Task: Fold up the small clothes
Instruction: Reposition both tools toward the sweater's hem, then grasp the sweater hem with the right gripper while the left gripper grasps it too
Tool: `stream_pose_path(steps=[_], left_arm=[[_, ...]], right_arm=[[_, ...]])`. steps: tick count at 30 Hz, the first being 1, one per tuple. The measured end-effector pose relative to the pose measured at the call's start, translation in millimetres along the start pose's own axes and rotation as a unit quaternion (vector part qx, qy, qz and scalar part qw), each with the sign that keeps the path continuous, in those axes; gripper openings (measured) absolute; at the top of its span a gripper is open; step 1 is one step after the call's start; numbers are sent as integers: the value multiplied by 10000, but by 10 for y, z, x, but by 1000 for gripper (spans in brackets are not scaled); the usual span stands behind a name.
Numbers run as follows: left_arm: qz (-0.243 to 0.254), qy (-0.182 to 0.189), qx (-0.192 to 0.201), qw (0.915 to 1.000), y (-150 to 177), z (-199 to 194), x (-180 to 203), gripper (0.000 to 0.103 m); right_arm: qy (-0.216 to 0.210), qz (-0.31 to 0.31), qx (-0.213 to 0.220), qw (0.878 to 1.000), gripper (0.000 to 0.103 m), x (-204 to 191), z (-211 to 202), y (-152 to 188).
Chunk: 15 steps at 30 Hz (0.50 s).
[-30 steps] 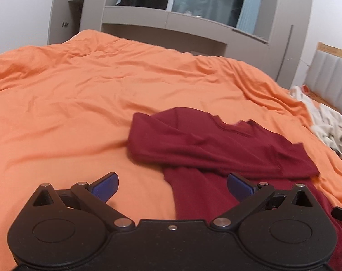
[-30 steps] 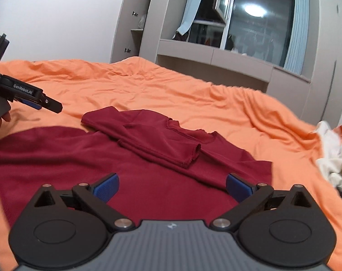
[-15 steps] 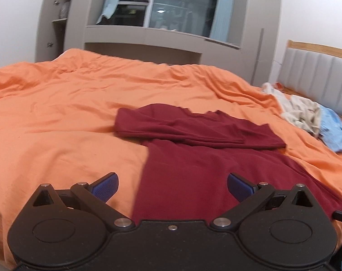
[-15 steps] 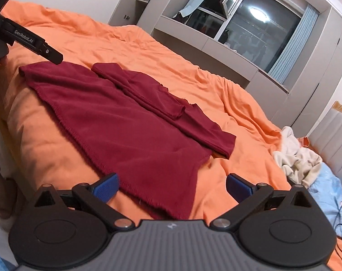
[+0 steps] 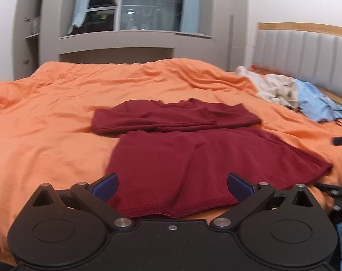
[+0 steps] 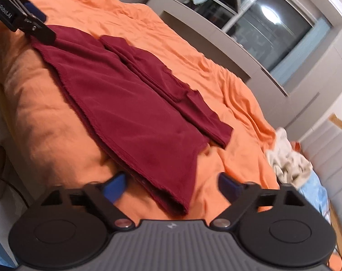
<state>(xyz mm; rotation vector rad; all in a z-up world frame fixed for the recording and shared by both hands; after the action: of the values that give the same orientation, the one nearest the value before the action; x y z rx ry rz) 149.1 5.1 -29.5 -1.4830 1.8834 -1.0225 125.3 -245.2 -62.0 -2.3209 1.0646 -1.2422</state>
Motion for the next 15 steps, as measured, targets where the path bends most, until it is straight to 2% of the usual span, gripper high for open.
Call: stream_pose_path(steps=[1, 3, 5, 6, 9, 12, 15], left_arm=[[65, 129, 27, 9999, 13, -20, 31, 102], [252, 333, 66, 9991, 41, -56, 111, 102], [525, 367, 67, 9979, 77, -60, 206, 102], [672, 320, 44, 9972, 90, -42, 252, 102], [1069, 35, -91, 9942, 137, 34, 347, 102], [1279, -105, -201, 9915, 170, 90, 379, 102], [1377, -261, -265, 9898, 156, 154, 395, 102]], right_arm=[[-28, -35, 38, 10000, 77, -20, 9, -13], [-124, -107, 90, 9998, 61, -56, 27, -30], [-361, -109, 164, 9992, 27, -90, 20, -43], [-495, -74, 207, 9985, 20, -98, 21, -53], [-573, 137, 379, 9975, 7, -54, -16, -102], [-754, 818, 729, 9911, 7, 129, -99, -182], [-933, 1575, 1087, 9771, 7, 370, -163, -255]])
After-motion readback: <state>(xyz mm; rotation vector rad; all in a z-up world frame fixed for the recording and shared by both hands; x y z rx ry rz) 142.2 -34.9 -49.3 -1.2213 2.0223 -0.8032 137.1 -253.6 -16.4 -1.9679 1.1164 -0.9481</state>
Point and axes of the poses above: each gripper's, at about its wrist camera, not at the fingertips, and z roughly the way its jaws point, x to its right, y to its underside, the point moved 5 cm from there along z, roughly the way its jaws point, and after that the axes turned 8 degrees about -x, right-handed, at the moved point
